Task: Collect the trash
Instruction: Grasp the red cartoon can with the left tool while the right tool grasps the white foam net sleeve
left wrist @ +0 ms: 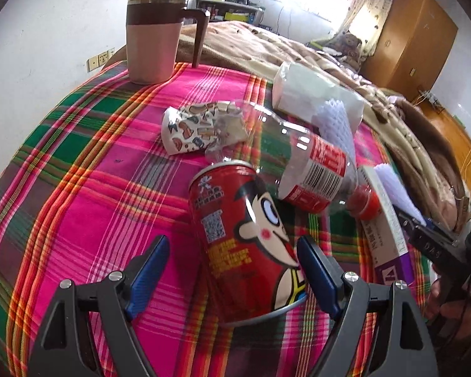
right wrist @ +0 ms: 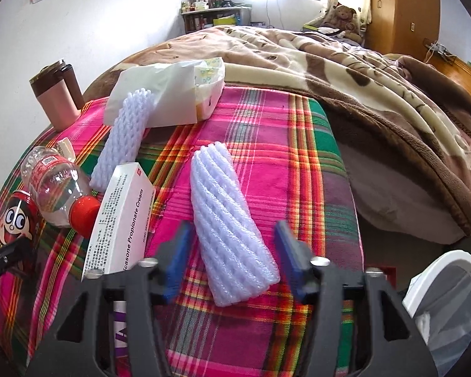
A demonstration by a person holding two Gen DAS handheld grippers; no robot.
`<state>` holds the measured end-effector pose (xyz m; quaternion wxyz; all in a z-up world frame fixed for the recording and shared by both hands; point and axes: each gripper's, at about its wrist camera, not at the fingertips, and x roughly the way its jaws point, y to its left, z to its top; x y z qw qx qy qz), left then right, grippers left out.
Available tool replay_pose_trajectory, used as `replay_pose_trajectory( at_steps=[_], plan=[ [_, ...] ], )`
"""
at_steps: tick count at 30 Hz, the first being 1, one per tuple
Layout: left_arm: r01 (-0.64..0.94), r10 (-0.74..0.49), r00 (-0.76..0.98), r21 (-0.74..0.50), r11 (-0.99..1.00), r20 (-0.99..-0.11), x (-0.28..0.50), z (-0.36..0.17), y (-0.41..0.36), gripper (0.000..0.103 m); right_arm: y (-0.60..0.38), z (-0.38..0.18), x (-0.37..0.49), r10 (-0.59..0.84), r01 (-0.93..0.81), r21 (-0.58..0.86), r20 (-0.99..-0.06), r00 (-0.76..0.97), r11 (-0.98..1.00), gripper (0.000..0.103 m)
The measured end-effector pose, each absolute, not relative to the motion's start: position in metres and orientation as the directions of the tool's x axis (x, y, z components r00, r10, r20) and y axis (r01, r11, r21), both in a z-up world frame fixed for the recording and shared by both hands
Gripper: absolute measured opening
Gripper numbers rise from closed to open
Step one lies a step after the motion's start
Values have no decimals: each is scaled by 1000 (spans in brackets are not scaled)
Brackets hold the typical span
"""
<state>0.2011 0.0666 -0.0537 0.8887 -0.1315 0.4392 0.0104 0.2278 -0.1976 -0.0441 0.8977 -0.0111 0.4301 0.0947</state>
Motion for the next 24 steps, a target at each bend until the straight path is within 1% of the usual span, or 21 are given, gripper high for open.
replay_pose_trajectory(
  at_steps=[1,2,4,5,7,12,24],
  plan=[
    [-140,-99,611,-230,963,-786,202,-55,68,84,-198,-44,229,161,-178,64,-776,610,982,40],
    [-142,-104,610,-237,961,-786,203,-55,69,83,-199,-44,229,166,-177,71,-777,607,982,38],
    [-144,-111,611,-248,958,-783,204,-56,70,76,-200,-44,228,169,-176,76,-775,609,981,32],
    [-141,-118,612,-254,957,-782,205,-56,71,74,-200,-43,227,168,-176,74,-773,612,982,31],
    [-132,-127,617,-261,956,-776,205,-55,69,63,-200,-43,226,171,-178,76,-769,616,981,27],
    [-132,-122,621,-257,957,-774,202,-53,69,62,-200,-40,217,178,-178,84,-757,629,981,25],
    [-114,-116,633,-241,964,-765,186,-47,64,58,-204,-30,197,209,-167,129,-723,658,977,24]
  ],
)
